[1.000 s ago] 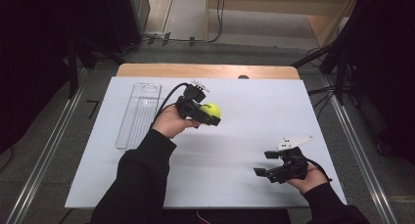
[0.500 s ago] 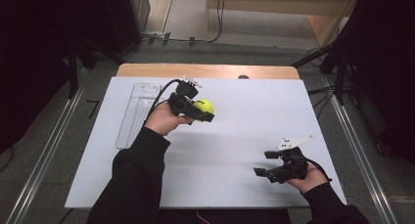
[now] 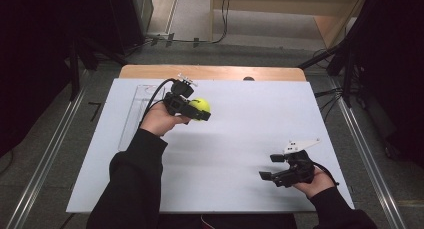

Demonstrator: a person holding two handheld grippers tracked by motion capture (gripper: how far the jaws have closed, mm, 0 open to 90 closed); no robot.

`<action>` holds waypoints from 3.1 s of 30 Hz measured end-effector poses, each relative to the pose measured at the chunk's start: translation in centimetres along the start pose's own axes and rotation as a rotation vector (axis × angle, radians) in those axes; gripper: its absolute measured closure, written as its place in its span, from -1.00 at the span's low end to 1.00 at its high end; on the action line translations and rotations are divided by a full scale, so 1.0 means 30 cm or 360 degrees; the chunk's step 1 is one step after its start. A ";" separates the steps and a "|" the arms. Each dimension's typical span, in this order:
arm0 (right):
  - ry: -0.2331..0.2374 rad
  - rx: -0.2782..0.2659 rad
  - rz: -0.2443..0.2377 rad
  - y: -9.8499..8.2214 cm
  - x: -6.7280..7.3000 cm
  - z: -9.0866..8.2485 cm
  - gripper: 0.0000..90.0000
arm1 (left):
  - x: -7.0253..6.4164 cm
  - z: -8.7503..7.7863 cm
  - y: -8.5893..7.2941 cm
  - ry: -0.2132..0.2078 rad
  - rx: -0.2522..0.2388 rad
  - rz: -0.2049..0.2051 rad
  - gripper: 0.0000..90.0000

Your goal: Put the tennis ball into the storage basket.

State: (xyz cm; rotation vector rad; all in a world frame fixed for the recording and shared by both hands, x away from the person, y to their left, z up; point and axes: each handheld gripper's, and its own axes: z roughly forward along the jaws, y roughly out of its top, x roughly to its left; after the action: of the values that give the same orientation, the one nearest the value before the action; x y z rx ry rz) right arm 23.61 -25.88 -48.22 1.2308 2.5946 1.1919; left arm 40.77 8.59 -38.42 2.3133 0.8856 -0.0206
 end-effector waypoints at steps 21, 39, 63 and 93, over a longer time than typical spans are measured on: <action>0.0007 -0.0001 -0.0006 0.001 0.000 0.001 -0.63 | 0.078 -0.070 -0.026 0.0059 -0.0071 -0.0099 -0.42; 0.0002 0.0000 0.0000 0.000 0.001 -0.002 -0.63 | 0.139 -0.089 -0.052 0.0218 -0.0071 -0.0178 -0.42; -0.0002 0.0002 -0.0005 0.000 0.002 -0.003 -0.63 | 0.208 -0.146 -0.092 0.0354 -0.0114 -0.0284 -0.42; 0.0010 0.0010 -0.0034 0.014 0.001 0.011 -0.63 | 0.264 -0.205 -0.156 0.0502 -0.0191 -0.0406 -0.43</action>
State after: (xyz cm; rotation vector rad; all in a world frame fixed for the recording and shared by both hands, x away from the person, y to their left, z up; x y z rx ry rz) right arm 23.99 -25.48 -48.16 1.1988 2.6111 1.1872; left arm 42.80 19.45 -38.12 2.1106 1.2994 0.2878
